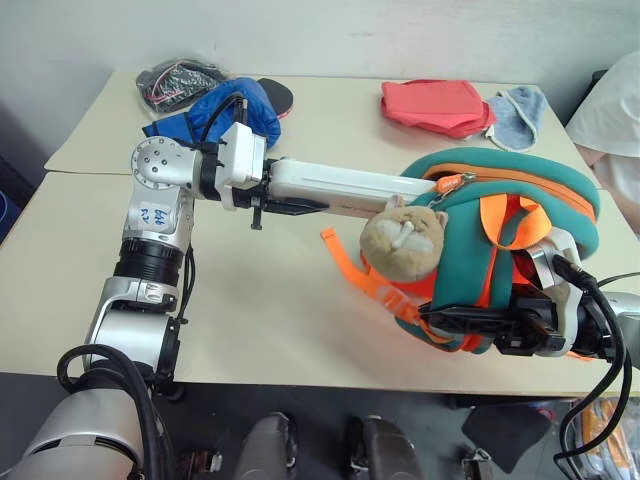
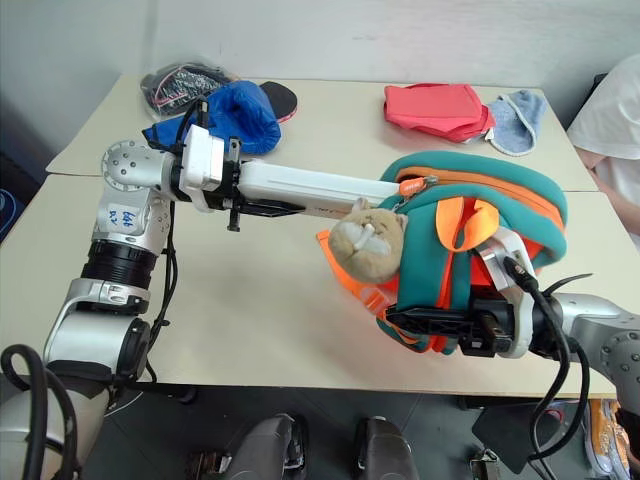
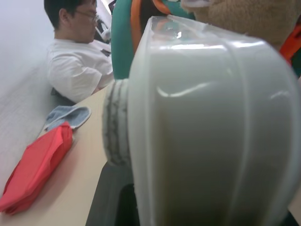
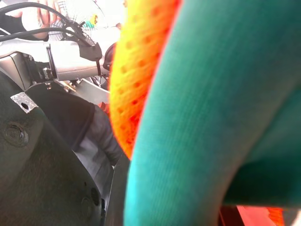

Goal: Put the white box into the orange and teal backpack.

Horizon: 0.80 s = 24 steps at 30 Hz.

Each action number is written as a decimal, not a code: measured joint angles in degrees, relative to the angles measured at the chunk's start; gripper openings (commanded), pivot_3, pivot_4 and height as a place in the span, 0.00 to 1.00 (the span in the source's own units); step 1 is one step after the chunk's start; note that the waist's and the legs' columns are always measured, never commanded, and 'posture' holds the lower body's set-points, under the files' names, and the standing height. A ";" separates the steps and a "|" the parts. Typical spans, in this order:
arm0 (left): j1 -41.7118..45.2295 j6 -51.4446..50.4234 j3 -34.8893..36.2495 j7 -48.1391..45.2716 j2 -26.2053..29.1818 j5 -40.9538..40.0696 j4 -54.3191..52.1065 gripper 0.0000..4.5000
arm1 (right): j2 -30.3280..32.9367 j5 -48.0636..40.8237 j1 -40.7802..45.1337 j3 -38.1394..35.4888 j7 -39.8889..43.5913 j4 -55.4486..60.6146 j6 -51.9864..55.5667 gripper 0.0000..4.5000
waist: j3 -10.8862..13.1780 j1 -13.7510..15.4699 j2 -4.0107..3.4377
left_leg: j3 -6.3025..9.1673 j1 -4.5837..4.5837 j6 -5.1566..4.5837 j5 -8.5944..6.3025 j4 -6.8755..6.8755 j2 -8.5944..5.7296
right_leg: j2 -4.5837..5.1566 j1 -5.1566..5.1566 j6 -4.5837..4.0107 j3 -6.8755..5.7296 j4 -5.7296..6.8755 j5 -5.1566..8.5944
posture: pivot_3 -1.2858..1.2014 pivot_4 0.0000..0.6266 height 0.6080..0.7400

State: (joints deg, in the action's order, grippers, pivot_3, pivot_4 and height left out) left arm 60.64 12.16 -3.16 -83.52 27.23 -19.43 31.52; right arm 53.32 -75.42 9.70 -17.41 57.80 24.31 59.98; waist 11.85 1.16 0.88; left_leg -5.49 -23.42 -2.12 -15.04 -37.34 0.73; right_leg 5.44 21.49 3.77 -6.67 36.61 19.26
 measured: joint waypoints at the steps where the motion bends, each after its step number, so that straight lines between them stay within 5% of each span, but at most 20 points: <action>1: -0.02 -1.34 0.05 -0.42 -0.27 -0.53 -0.43 0.28 | 0.04 0.35 -0.05 0.00 0.28 -0.04 -0.04 0.00 | 0.00 0.04 0.00 | 0.01 0.01 -0.01 0.02 0.00 0.00 | 0.00 0.00 0.00 0.00 0.05 0.00 | 0.52 0.24 1.00; 6: 3.87 -6.74 -4.11 0.84 -5.25 2.95 2.21 0.28 | 0.29 2.77 0.25 0.27 1.77 -0.36 -0.37 0.00 | 0.00 0.69 0.01 | 0.07 -0.01 -0.11 -0.03 -0.10 -0.04 | 0.03 -0.01 0.02 0.00 0.14 -0.01 | 0.52 0.24 1.00; 14: 9.85 -20.71 -9.17 13.43 -21.32 9.58 12.94 0.28 | 0.28 6.33 1.08 1.44 2.73 -0.72 -1.54 0.00 | 0.01 0.30 0.02 | 0.03 -0.07 -0.22 -0.10 -0.08 -0.08 | 0.05 0.00 0.10 0.04 -0.04 -0.05 | 0.52 0.24 1.00; 18: 9.22 -24.23 -7.87 17.17 -24.56 9.25 12.31 0.54 | -0.35 6.59 1.05 1.47 1.49 -0.71 -1.74 0.00 | 0.01 -0.08 0.02 | 0.02 0.01 -0.04 0.01 0.01 -0.03 | 0.03 0.02 0.09 0.04 0.02 -0.05 | 0.52 0.24 1.00; 24: 6.00 -23.95 -3.72 15.73 -19.15 6.23 8.14 0.92 | -2.42 7.13 0.04 1.44 -1.43 0.09 -3.10 0.00 | 0.02 -0.45 0.01 | 0.02 0.08 0.14 0.12 0.13 0.02 | 0.00 0.07 0.08 0.04 0.12 -0.04 | 0.52 0.24 1.00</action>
State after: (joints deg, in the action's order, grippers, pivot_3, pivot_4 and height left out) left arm 66.64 -11.79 -6.88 -67.79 8.08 -13.20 39.66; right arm 50.90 -68.30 9.74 -15.97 56.37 24.40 56.88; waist 11.87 0.71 0.89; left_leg -5.47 -23.34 -1.98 -14.91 -37.21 0.75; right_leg 5.44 21.57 3.85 -6.62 36.74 19.21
